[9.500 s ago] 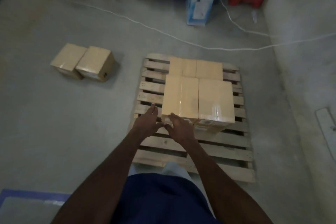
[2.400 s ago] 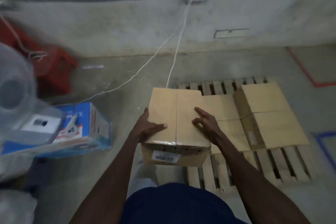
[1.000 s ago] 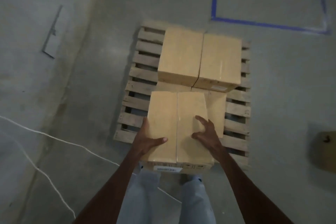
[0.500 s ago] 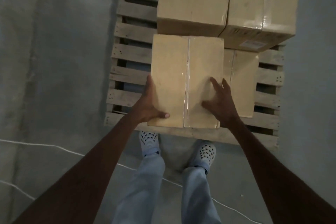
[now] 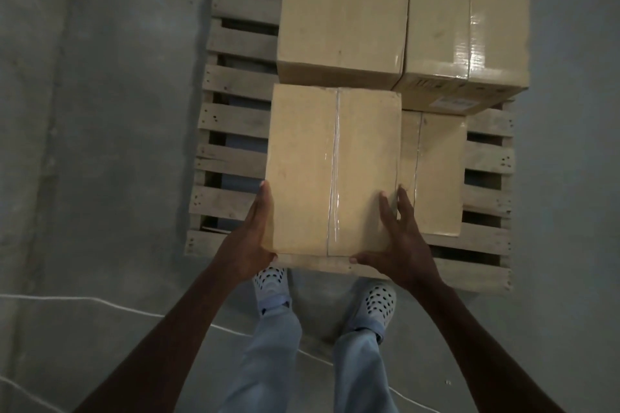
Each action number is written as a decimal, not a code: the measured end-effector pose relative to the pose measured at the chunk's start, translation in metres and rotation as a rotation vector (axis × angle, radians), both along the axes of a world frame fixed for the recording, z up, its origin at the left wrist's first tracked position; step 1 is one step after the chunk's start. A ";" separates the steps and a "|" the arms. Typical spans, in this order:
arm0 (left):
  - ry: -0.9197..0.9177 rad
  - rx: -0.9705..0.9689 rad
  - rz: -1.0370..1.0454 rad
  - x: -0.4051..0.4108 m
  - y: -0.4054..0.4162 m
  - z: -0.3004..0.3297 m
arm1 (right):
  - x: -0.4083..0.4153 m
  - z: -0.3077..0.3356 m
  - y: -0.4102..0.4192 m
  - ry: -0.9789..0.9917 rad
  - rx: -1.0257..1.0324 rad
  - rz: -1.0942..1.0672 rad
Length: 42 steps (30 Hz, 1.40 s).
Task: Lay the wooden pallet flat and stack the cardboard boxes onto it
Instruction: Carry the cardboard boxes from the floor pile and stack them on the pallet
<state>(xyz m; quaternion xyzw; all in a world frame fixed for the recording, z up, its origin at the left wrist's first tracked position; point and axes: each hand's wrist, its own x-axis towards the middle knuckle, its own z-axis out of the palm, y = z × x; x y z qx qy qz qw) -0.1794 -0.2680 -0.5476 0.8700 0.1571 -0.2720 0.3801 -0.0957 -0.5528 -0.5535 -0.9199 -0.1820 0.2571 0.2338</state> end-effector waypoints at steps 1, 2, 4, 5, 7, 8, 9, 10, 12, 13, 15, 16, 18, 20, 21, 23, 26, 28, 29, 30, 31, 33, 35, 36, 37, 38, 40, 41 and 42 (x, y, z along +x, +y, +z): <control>-0.003 0.000 -0.005 0.003 0.002 -0.001 | 0.002 -0.001 0.001 -0.005 0.002 -0.006; -0.007 0.000 -0.010 0.006 0.003 -0.002 | 0.004 -0.002 0.002 -0.009 0.001 -0.010; -0.015 0.003 -0.006 0.011 0.006 -0.002 | 0.008 -0.004 0.004 -0.009 0.002 -0.014; -0.020 0.006 -0.003 0.014 0.006 -0.002 | 0.010 -0.004 0.005 -0.011 0.003 -0.019; -0.027 0.010 -0.006 0.019 0.008 -0.003 | 0.014 -0.005 0.006 -0.022 0.004 -0.019; -0.029 0.006 -0.004 0.021 0.008 -0.002 | 0.016 -0.004 0.007 -0.031 0.006 -0.014; -0.032 0.000 -0.001 0.023 0.008 -0.002 | 0.017 -0.004 0.007 -0.038 0.008 -0.011; -0.030 -0.004 0.002 0.024 0.009 -0.003 | 0.019 -0.004 0.008 -0.039 0.010 -0.008; -0.024 0.009 -0.007 0.027 0.010 -0.006 | 0.022 -0.002 0.009 -0.024 0.013 -0.011; -0.024 0.014 -0.012 0.028 0.011 -0.007 | 0.024 -0.002 0.010 -0.020 0.015 -0.013; -0.029 0.008 -0.026 0.031 0.012 -0.008 | 0.026 -0.001 0.011 -0.017 0.024 -0.014; -0.026 0.006 -0.031 0.032 0.013 -0.008 | 0.027 -0.001 0.011 -0.013 0.027 -0.015; -0.008 0.014 -0.034 0.033 0.014 -0.007 | 0.027 0.000 0.012 -0.002 0.038 -0.020; 0.003 0.031 -0.043 0.034 0.013 -0.006 | 0.026 0.002 0.012 0.019 0.044 -0.034; 0.009 0.040 -0.052 0.034 0.012 -0.005 | 0.026 0.003 0.012 0.041 0.036 -0.039; 0.025 0.070 -0.083 0.036 0.010 -0.001 | 0.026 0.009 0.015 0.081 0.007 -0.044; 0.049 0.107 -0.096 0.040 0.010 0.012 | 0.028 0.022 0.023 0.147 -0.058 -0.076; 0.029 0.106 -0.094 0.042 0.008 0.027 | 0.031 0.038 0.027 0.181 -0.069 -0.107; 0.015 0.111 -0.092 0.044 0.004 0.036 | 0.032 0.048 0.028 0.193 -0.069 -0.115; 0.004 0.117 -0.088 0.045 -0.001 0.046 | 0.032 0.059 0.028 0.202 -0.068 -0.119; 0.000 0.117 -0.081 0.045 -0.008 0.058 | 0.030 0.072 0.027 0.207 -0.067 -0.120; -0.012 0.083 -0.044 0.042 -0.027 0.089 | 0.021 0.101 0.025 0.200 -0.050 -0.119; -0.043 0.020 0.011 0.031 -0.051 0.123 | 0.007 0.133 0.021 0.187 -0.026 -0.129; -0.056 -0.008 0.035 0.024 -0.064 0.141 | -0.002 0.150 0.018 0.187 -0.019 -0.147; -0.066 -0.038 0.054 0.016 -0.076 0.159 | -0.011 0.168 0.014 0.193 -0.010 -0.174; -0.071 -0.069 0.066 0.008 -0.088 0.176 | -0.022 0.186 0.008 0.191 0.008 -0.205; -0.062 -0.128 0.073 -0.005 -0.111 0.210 | -0.042 0.221 -0.004 0.160 0.042 -0.266; -0.053 -0.157 0.073 -0.010 -0.121 0.227 | -0.051 0.239 -0.014 0.146 0.049 -0.306; -0.047 -0.188 0.077 -0.014 -0.129 0.243 | -0.061 0.256 -0.025 0.139 0.051 -0.350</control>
